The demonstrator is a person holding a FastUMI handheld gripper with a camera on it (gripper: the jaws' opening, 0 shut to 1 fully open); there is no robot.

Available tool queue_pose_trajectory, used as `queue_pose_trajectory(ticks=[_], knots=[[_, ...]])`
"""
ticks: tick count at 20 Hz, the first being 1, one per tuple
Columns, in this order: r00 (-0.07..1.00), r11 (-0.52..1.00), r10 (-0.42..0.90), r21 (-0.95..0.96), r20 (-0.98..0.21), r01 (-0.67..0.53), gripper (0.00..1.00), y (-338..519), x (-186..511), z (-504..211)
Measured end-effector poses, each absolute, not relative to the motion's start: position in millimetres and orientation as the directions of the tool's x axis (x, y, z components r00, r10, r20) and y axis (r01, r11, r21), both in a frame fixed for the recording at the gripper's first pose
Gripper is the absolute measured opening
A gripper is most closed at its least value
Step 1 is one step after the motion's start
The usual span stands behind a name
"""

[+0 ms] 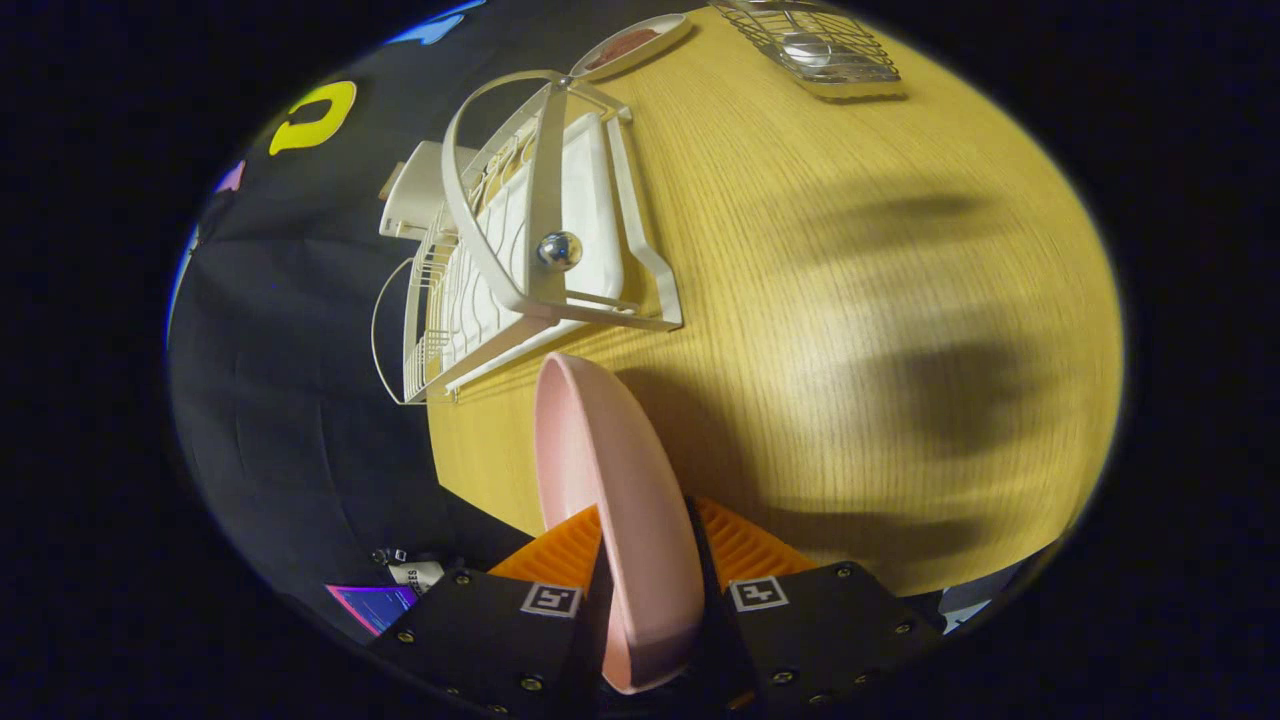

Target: Take the plate from the dish rack, then take the spoon from the basket and place it into the plate.

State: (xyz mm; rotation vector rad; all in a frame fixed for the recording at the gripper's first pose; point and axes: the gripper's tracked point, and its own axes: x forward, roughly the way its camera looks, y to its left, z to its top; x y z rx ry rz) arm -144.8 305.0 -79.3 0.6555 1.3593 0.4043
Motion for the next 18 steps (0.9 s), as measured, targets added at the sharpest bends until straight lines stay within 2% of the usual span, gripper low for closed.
queue_pose_trajectory(ticks=[1,2,3,11,14,18], knots=[[0.181,0.773,0.603,0.625,-0.777,0.109,0.46,302,-145,-84],[0.176,0.78,0.595,0.617,-0.784,0.107,0.6,298,-147,-87],[0.18,0.777,0.596,0.618,-0.783,0.115,0.65,296,-146,-87],[0.225,0.765,0.594,0.629,-0.773,0.142,0.65,264,-145,-75],[0.301,0.765,0.571,0.628,-0.764,0.142,0.65,247,-134,-58],[0.455,0.764,0.503,0.624,-0.735,0.164,0.65,211,-93,-23]])
